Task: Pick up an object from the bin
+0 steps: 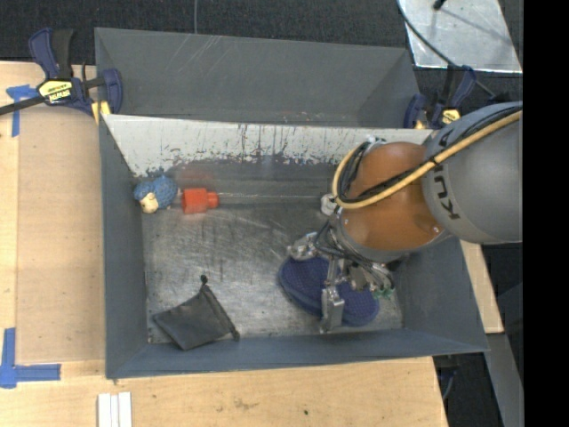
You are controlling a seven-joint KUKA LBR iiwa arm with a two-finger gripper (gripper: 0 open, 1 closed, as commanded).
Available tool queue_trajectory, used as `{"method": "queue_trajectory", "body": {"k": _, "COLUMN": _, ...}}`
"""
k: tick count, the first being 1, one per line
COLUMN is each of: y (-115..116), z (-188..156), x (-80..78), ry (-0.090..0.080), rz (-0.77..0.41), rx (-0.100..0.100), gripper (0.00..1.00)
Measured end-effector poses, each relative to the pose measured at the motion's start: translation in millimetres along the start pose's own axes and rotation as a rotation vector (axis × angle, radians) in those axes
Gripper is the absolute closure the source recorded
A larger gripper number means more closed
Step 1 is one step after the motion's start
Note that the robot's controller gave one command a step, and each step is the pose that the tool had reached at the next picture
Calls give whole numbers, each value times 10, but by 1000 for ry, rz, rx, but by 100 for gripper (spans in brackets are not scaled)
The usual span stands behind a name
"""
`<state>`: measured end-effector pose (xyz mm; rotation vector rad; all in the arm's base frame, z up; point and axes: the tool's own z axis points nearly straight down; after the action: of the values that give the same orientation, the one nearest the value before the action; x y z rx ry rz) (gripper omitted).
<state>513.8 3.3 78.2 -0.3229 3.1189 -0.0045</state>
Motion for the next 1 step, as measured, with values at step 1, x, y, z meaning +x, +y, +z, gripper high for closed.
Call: {"method": "queue_trajectory", "body": {"k": 1, "y": 34, "z": -17, "x": -24, "ry": -5, "rz": -5, "rx": -2, "gripper": 100}}
